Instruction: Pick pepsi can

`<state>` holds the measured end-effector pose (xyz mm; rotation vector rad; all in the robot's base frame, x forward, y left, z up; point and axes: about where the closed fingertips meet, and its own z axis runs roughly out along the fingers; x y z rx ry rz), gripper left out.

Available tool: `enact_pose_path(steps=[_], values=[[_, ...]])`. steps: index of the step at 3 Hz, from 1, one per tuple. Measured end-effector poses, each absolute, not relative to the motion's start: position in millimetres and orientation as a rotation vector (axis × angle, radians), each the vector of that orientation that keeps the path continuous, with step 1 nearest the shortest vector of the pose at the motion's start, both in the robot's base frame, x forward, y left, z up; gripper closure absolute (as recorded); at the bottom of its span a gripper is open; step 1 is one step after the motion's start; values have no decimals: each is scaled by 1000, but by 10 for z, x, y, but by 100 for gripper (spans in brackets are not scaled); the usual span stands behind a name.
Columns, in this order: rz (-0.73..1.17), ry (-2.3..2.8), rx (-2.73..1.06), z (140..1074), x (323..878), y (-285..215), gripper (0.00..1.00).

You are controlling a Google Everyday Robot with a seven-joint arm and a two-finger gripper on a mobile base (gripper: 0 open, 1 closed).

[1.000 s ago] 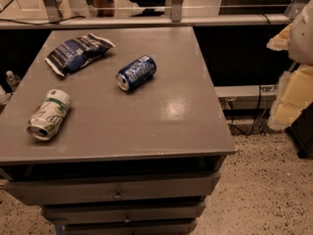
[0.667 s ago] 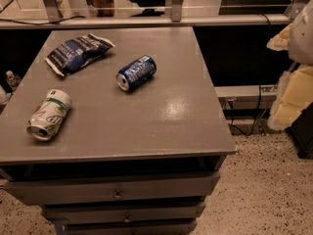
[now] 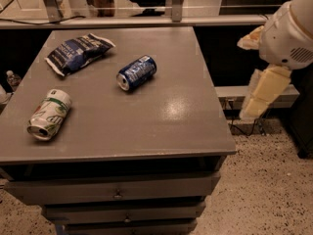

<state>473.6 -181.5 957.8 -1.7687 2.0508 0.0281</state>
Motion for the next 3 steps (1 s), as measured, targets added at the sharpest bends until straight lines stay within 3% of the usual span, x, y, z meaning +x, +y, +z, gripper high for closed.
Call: enact_pose_path(steps=[2,3], values=[[267,1599,-1957,9113,5765,-752,0],[267,1599,-1957,9114,5762,-750,0]])
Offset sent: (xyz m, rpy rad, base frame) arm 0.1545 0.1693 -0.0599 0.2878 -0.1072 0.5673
